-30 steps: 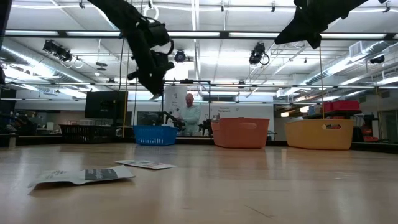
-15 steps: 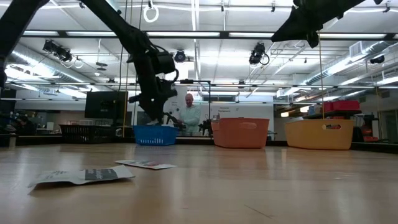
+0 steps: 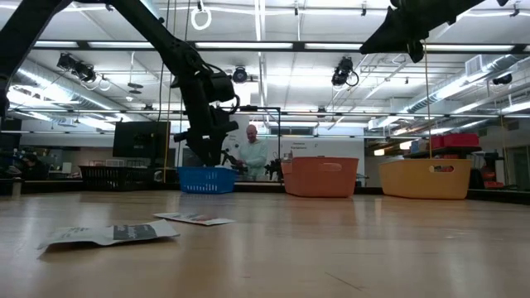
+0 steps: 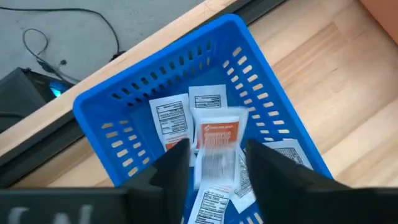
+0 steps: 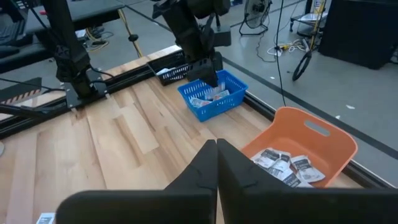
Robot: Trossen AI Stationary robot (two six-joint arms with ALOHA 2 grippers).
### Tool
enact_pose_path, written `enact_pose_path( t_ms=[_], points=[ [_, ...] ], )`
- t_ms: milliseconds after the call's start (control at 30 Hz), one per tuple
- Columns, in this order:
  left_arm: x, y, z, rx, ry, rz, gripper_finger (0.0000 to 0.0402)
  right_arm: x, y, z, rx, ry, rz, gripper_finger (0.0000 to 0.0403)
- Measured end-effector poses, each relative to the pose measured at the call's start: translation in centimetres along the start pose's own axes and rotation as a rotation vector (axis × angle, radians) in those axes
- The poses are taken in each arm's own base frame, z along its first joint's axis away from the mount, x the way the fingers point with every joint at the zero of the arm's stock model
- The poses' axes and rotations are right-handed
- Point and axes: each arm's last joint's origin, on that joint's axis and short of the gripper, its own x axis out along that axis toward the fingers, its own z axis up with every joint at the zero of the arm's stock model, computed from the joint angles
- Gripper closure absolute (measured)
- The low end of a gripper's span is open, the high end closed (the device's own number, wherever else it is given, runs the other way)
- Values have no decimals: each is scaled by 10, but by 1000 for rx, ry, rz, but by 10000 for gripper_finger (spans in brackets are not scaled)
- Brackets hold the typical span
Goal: Pick & Place First Aid Supplies
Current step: Put the ointment pack into the blue bin
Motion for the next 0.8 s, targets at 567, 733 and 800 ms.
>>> enact_pose_path(
  t_ms=[567,733,800],
  points=[
    [-40,-28,-25,68,143,-21,76,0,0,0,-23,4,12,396],
    [-74,-62,-41,188,116,-75,80,0,3,-1,-18,26,89,386],
    [-87,-77,-49,241,103,-102,80,0,4,-1,-19,35,123,385]
  ],
)
